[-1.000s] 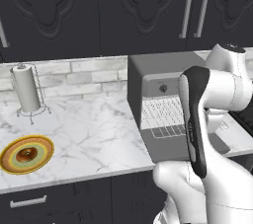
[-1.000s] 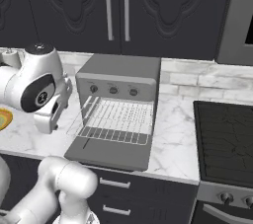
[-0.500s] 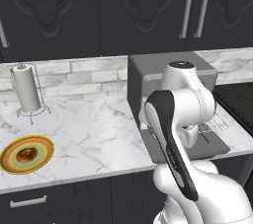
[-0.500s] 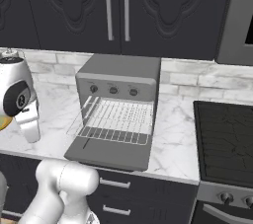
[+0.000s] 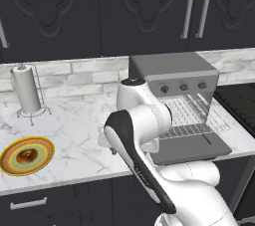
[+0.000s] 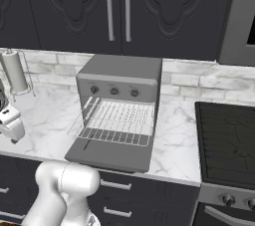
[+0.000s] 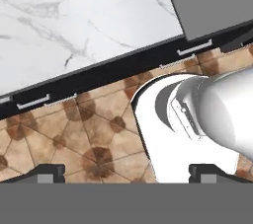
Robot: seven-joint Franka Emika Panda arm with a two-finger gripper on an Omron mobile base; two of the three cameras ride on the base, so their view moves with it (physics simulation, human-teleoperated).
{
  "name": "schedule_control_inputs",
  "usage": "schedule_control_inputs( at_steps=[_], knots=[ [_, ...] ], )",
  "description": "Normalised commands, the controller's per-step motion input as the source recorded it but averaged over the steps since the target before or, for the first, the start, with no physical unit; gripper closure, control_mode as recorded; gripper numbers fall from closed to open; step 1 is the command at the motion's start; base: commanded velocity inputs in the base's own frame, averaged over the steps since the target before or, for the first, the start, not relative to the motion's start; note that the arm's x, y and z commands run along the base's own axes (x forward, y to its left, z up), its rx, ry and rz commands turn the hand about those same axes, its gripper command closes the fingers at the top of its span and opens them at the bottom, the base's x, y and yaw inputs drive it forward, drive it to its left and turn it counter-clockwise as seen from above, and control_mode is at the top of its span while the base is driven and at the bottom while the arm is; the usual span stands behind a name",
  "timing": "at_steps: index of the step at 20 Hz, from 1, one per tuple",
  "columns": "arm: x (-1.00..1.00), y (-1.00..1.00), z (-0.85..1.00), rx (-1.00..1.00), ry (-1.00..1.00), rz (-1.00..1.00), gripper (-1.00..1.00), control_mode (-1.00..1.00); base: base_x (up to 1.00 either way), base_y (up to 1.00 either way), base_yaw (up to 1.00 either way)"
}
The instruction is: Pick up the bagel from the plate, place it on the toaster oven rack, close the door, and set the timer.
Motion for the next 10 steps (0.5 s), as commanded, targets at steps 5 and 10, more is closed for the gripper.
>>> schedule_control_inputs(
  at_steps=[5,10],
  knots=[
    [0.12,1.0,-0.17,-0.14,0.02,0.45,-1.0,-1.0,0.0,0.0,0.0],
    [0.01,1.0,-0.31,-0.19,-0.06,0.42,-1.0,-1.0,0.0,0.0,0.0]
  ],
)
